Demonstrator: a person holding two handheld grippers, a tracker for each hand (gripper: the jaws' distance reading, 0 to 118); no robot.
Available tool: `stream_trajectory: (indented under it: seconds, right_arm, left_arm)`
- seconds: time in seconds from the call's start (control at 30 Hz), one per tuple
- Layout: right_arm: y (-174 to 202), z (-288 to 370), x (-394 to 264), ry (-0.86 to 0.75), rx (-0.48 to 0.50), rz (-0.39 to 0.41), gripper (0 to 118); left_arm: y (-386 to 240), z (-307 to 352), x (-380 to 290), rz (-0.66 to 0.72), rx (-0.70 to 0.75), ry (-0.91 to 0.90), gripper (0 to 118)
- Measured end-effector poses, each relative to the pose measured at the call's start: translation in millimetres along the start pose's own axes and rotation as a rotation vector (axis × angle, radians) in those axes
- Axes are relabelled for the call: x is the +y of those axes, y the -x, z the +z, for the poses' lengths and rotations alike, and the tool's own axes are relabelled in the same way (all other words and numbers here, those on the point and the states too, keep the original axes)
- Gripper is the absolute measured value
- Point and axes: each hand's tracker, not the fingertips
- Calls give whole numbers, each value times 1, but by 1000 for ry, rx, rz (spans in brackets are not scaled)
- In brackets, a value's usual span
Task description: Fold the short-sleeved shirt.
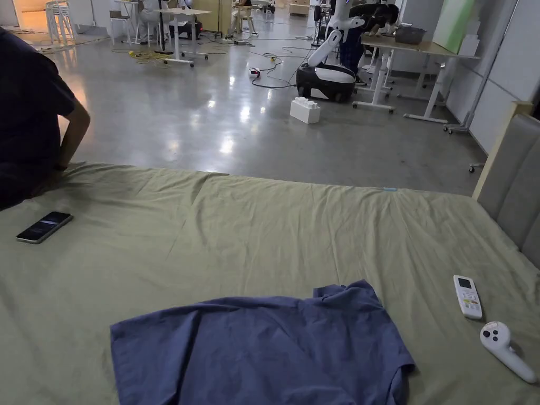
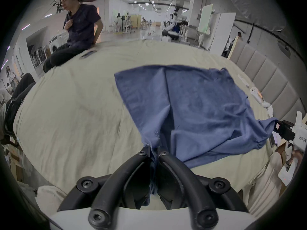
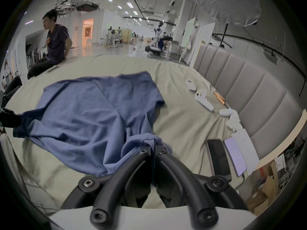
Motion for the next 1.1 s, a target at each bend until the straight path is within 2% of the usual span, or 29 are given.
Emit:
stream_trajectory:
  seconds: [0.2,0.23,0.3,0.33,0.4,0.47,0.5,0.57,0.73,0.83,0.87,0.9,0.93,0.97,1.1]
  right_arm:
    - [1,-8,-6,25,-18,-4,8]
    - [0,-8,-5,25,-17,-9,15]
    - [-1,-5,1,5,-12,-23,51]
    - [3,2,10,-11,-15,-23,63]
    - [7,10,24,-89,-28,-25,70]
    - [9,12,38,-146,-25,-19,78]
    - [11,13,46,-170,-28,-17,83]
    - [16,18,62,-225,-16,-24,86]
    - [25,21,96,-357,17,-72,86]
    - [30,28,111,-442,17,-100,72]
    - [32,30,115,-466,14,-113,59]
    - [33,32,118,-487,16,-127,47]
    - [33,34,120,-503,16,-138,32]
    - [33,35,122,-524,21,-154,23]
    - [33,37,126,-551,21,-173,14]
  left_arm:
    - [-3,-12,-4,3,22,55,8]
    - [-3,-11,-2,6,22,56,8]
    - [-11,-2,5,1,35,41,13]
    - [-12,1,10,-8,42,23,18]
    - [-20,10,23,-32,50,-36,43]
    - [-29,18,38,-49,66,-96,61]
    - [-33,22,45,-63,77,-135,62]
    - [-44,31,60,-95,76,-205,62]
    - [-53,42,91,-93,49,-396,62]
    - [-58,50,99,-89,37,-516,60]
    - [-60,56,101,-80,37,-553,55]
    - [-61,61,102,-73,33,-584,46]
    - [-59,58,102,-72,21,-589,31]
    - [-58,60,103,-77,10,-591,17]
    - [-62,66,101,-105,28,-613,10]
